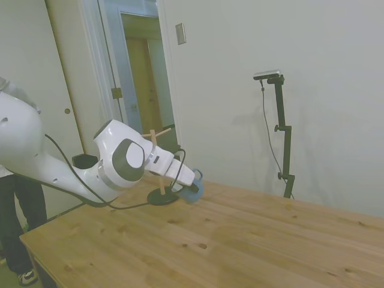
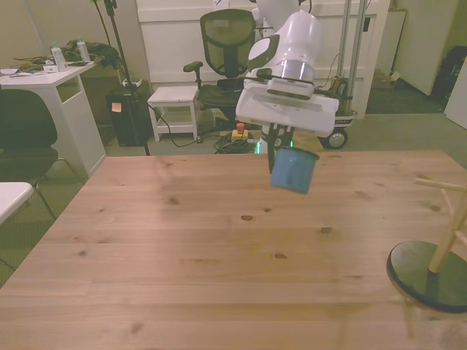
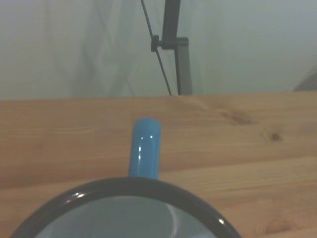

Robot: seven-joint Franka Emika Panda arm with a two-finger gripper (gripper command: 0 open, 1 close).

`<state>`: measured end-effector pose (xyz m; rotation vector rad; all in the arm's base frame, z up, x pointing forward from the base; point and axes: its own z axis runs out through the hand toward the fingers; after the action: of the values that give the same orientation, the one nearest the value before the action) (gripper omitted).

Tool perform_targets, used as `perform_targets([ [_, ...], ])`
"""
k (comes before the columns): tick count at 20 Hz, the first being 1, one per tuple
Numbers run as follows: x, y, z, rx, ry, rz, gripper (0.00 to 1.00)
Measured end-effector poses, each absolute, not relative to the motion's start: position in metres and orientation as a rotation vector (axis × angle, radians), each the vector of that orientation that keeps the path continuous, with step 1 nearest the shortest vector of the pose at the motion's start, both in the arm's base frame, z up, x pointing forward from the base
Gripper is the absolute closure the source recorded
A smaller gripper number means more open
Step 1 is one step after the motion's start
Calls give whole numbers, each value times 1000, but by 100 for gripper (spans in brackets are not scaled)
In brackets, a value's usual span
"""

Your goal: Unload the mug

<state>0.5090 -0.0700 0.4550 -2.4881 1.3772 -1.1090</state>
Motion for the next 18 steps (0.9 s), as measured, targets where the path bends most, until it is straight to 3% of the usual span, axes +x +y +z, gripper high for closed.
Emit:
perform_targets([
  [4, 506, -78, 438, -2540, 1419, -844, 100],
  [9, 510, -142, 489, -2582, 1401, -690, 100],
  [11, 512, -155, 497, -2617, 1359, -613, 100],
  [18, 532, -153, 470, -2769, 1174, -384, 100],
])
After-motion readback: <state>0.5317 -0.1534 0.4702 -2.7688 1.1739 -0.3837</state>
